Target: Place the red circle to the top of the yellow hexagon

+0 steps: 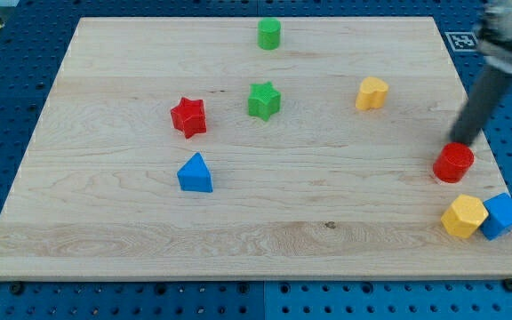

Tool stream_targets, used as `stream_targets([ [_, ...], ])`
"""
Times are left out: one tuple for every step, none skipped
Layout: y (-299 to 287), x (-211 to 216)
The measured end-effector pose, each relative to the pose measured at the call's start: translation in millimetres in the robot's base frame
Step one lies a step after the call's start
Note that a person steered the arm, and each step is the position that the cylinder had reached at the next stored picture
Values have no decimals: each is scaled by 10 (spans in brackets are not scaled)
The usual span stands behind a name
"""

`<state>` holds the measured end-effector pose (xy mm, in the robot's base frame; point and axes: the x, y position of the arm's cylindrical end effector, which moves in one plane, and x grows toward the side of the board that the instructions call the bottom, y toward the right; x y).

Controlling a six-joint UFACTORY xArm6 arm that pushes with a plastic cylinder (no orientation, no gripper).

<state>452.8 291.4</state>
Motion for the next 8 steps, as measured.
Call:
stream_targets([
  [514,-3],
  [540,-5],
  [397,-9],
  [-154,-9],
  [-685,-9],
  [-643,8],
  [-500,166],
  [-491,370],
])
